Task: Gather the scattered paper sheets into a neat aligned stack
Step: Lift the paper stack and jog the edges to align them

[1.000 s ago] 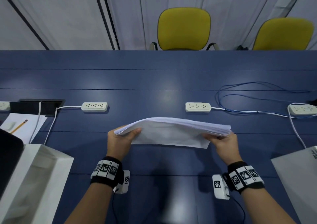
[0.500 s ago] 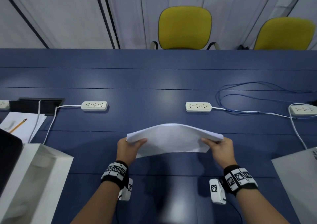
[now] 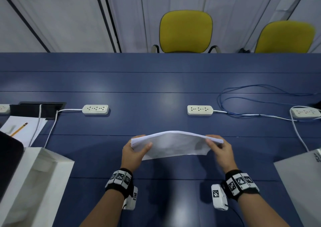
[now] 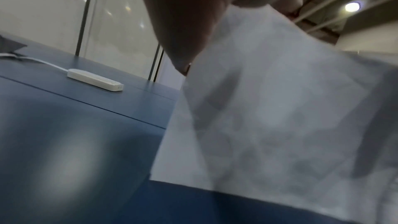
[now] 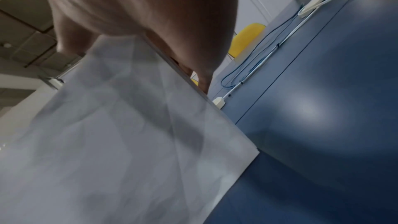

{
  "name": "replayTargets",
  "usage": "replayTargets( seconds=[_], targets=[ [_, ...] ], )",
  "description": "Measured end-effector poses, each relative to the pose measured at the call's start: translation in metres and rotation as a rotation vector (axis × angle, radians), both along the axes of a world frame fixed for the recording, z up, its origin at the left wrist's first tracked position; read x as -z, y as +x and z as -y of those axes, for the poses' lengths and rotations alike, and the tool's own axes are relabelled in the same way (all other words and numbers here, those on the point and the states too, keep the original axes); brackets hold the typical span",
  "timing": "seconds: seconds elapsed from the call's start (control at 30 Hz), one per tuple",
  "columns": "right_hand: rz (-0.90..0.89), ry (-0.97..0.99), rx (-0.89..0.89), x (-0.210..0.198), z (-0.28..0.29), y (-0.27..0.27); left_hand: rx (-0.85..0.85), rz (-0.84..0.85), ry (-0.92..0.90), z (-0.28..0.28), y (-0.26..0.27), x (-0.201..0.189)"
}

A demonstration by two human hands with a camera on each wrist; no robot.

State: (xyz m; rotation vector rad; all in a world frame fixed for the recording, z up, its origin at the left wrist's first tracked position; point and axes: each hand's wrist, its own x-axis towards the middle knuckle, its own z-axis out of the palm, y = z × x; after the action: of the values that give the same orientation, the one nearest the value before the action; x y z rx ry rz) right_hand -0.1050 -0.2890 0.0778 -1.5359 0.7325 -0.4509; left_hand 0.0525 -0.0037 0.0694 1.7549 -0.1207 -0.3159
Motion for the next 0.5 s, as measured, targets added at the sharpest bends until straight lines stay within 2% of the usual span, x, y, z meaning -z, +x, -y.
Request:
replayTargets(
  seconds=[0.1,0.2,0.3,0.37,0.43,0.5],
  targets=[
    [0.057,0.056,0.059,-0.004,-0.001,0.003,-0.112,-0.086,-0.127,0.009,-0.003,-0.008],
    [0.031,0.040,0.073,-0.008,0.000,0.006,-0.177,-0.121,-0.143,0.016,-0.003,-0.015],
    [-0.016,-0.012,0.074,-0.015,0.005,0.008,-0.071,-0.043,-0.099,0.007,0.003,-0.010],
    [-0.065,-0.075,0.052,-0.022,0.010,0.006,0.027,0.002,0.037,-0.002,0.004,-0.005],
    [-0.160,-0.246,-0.021,-0.035,0.015,0.004,0.036,0.054,0.112,-0.005,0.006,-0.004],
    [-0.311,-0.617,-0.169,-0.053,0.018,0.005,0.033,0.104,0.147,-0.002,0.012,-0.017]
  ],
)
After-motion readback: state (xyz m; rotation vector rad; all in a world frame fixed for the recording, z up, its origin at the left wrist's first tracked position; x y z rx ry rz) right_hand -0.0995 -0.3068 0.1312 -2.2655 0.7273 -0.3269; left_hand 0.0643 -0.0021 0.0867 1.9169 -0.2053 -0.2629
